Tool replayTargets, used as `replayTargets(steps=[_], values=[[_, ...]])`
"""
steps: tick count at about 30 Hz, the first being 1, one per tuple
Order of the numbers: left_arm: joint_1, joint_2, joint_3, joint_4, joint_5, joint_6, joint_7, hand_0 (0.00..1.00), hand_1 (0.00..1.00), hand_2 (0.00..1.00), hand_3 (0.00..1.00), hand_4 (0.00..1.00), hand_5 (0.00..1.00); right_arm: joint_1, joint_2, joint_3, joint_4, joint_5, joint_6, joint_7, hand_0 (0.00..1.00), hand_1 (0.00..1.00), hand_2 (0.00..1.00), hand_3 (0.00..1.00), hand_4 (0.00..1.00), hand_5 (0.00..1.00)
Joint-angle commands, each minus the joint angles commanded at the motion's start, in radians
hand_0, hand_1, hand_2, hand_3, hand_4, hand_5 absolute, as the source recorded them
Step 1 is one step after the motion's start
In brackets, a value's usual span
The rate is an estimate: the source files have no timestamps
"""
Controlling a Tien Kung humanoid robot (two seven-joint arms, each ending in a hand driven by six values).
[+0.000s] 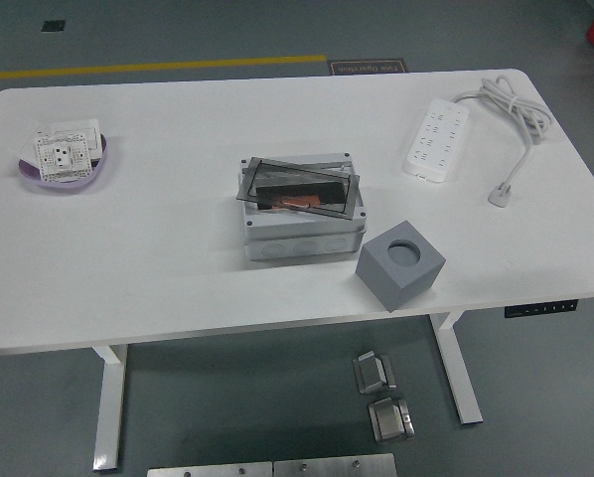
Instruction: Pick up the cylinder from the cube,place it in the box,flap close box
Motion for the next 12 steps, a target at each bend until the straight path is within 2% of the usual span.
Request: replayTargets(steps=[12], values=[[-0.010, -0.004, 0.018, -0.002, -0.014, 0.000, 0.000, 0.662, 0.665, 0.571, 0.605, 0.619, 0.266, -0.002, 0.004, 0.001, -0.002, 0.002, -0.001, 0.002, 0.820, 0.736, 0.780, 0.816, 0.760, 0.624]])
